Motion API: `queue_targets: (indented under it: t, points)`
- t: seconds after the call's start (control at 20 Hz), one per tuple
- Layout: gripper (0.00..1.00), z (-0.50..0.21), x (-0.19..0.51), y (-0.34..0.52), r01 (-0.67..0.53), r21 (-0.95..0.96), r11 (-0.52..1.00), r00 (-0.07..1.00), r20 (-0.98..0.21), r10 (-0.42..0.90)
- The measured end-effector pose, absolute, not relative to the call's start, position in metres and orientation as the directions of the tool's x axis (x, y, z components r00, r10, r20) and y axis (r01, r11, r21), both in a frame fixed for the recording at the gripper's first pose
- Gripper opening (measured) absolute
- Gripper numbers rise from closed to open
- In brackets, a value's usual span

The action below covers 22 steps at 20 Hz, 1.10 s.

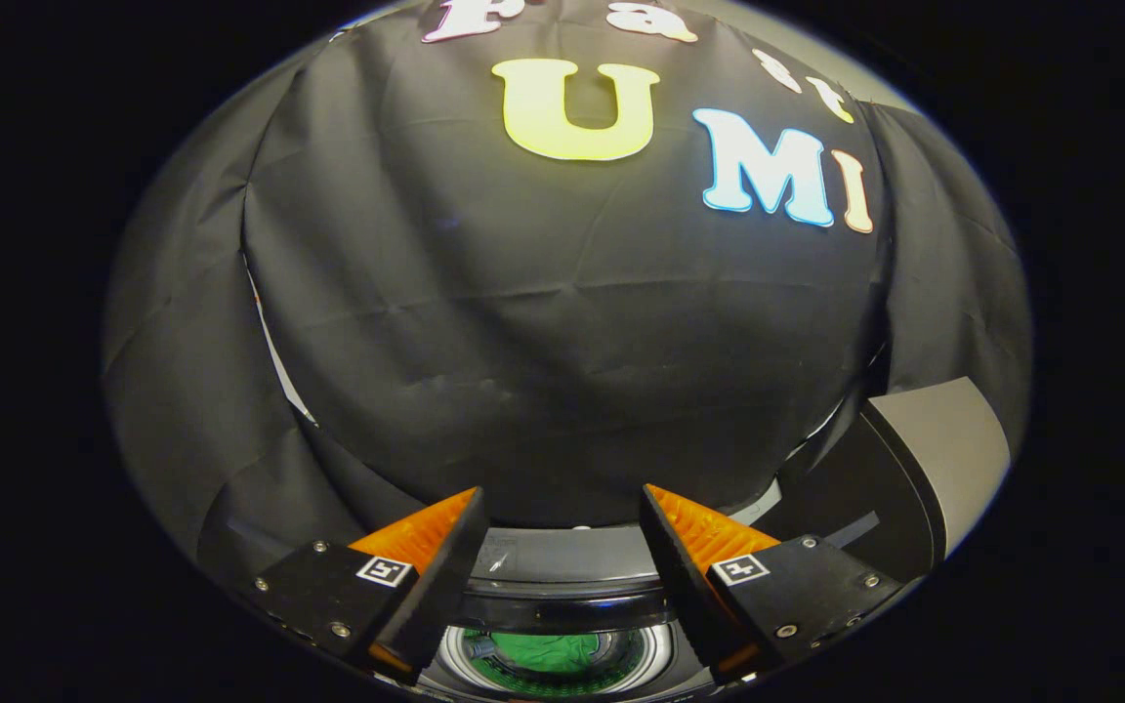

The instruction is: Put the clothes into the washing machine and then close the washing machine lid.

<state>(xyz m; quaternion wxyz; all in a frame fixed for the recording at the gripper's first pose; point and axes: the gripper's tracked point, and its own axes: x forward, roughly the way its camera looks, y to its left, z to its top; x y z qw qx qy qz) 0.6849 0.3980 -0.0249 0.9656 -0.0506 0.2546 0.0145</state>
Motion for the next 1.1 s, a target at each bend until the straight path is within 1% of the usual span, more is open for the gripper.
queue_targets:
  t: [0.25, 0.6, 1.1]
  points:
    - [0.96, -0.025, 0.675, 0.397, -0.056, -0.092, 0.994, 0.877, -0.481, 0.005]
    - [0.95, -0.027, 0.650, 0.396, -0.061, -0.084, 0.995, 0.908, -0.418, 0.020]
    - [0.96, -0.041, 0.619, 0.390, -0.063, -0.081, 0.995, 0.917, -0.398, 0.025]
